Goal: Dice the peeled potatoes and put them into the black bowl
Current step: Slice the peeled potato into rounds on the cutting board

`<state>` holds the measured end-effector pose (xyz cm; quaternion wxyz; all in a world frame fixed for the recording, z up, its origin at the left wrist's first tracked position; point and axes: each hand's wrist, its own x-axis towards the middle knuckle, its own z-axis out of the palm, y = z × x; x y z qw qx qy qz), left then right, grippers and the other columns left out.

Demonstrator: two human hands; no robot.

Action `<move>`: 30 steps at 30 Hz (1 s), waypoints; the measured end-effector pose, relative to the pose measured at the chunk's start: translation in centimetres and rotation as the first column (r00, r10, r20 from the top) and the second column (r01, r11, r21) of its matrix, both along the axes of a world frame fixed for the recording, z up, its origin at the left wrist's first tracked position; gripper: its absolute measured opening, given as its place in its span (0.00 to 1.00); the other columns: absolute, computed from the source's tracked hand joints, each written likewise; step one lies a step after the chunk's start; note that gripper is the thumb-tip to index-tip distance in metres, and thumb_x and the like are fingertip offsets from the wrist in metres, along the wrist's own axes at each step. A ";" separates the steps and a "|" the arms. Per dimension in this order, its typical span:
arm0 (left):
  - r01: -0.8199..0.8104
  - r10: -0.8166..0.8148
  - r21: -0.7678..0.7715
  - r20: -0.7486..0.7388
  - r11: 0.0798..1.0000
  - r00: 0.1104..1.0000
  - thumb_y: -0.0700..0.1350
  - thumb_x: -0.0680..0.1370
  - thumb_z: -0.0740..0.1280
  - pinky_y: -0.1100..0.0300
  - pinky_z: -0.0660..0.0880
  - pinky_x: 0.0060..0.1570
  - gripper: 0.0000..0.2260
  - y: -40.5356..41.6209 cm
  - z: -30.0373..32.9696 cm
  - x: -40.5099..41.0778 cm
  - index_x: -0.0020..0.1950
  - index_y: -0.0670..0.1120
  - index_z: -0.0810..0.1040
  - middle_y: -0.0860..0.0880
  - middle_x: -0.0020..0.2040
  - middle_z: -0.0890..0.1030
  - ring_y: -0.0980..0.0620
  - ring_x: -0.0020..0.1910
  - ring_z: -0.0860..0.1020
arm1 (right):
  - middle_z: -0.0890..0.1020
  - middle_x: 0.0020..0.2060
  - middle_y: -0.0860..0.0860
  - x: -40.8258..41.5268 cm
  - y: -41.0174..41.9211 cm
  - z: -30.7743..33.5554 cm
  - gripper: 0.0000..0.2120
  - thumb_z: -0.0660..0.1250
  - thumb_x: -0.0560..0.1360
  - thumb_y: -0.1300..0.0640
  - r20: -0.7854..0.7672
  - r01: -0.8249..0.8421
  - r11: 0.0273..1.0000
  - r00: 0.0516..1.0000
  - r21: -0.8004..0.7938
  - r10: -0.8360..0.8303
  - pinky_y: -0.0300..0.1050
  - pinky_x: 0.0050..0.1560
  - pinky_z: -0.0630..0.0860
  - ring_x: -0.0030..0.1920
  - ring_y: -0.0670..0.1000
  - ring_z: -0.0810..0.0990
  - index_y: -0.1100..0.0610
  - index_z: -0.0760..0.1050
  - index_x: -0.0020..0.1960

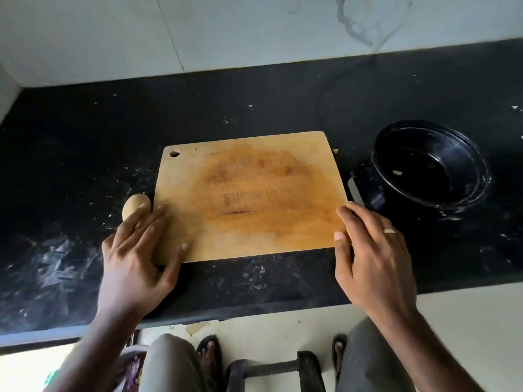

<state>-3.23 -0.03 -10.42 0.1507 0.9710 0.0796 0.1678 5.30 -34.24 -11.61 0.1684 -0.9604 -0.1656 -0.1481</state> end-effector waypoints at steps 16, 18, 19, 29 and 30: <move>0.047 -0.051 0.056 0.077 0.997 0.996 0.66 0.77 0.56 0.38 0.69 0.63 0.29 1.3 -1.9 -0.6 0.69 0.49 0.77 0.52 0.72 0.75 0.48 0.75 0.65 | 0.76 0.66 0.49 -0.1 -0.2 -1.6 0.18 0.59 0.79 0.61 0.141 -0.072 0.995 0.988 0.066 0.063 0.54 0.62 0.75 0.61 0.54 0.74 0.57 0.76 0.67; 0.043 -0.048 0.062 0.088 0.997 0.995 0.67 0.77 0.55 0.37 0.69 0.62 0.30 1.4 -1.9 -0.4 0.68 0.50 0.78 0.52 0.71 0.75 0.48 0.75 0.65 | 0.77 0.63 0.50 -0.1 0.0 -1.4 0.20 0.63 0.73 0.65 0.173 -0.066 0.989 0.984 0.133 0.042 0.54 0.62 0.74 0.60 0.55 0.74 0.58 0.78 0.64; 0.039 -0.045 0.063 0.091 0.997 0.995 0.68 0.76 0.55 0.36 0.69 0.61 0.31 1.3 -1.9 -0.3 0.68 0.50 0.78 0.51 0.71 0.76 0.48 0.75 0.65 | 0.78 0.61 0.51 -0.3 -0.1 -1.2 0.22 0.65 0.70 0.66 0.194 -0.039 0.987 0.981 0.156 0.008 0.54 0.61 0.74 0.59 0.56 0.74 0.58 0.78 0.63; 0.008 -0.013 0.047 0.098 0.999 0.995 0.69 0.75 0.52 0.36 0.67 0.60 0.33 1.0 -1.8 -0.3 0.68 0.49 0.77 0.50 0.73 0.73 0.48 0.76 0.62 | 0.85 0.43 0.55 -1.2 -0.4 1.3 0.13 0.72 0.71 0.58 0.046 0.309 0.951 0.950 0.018 -0.310 0.50 0.48 0.73 0.46 0.61 0.82 0.58 0.79 0.55; 0.000 -0.005 0.042 0.117 0.999 0.993 0.69 0.75 0.53 0.35 0.67 0.60 0.33 1.1 -1.8 -0.3 0.68 0.49 0.76 0.49 0.74 0.72 0.47 0.76 0.62 | 0.84 0.40 0.54 -0.9 -0.1 1.5 0.13 0.72 0.69 0.59 0.032 0.322 0.946 0.946 0.037 -0.323 0.51 0.47 0.72 0.45 0.61 0.81 0.57 0.79 0.53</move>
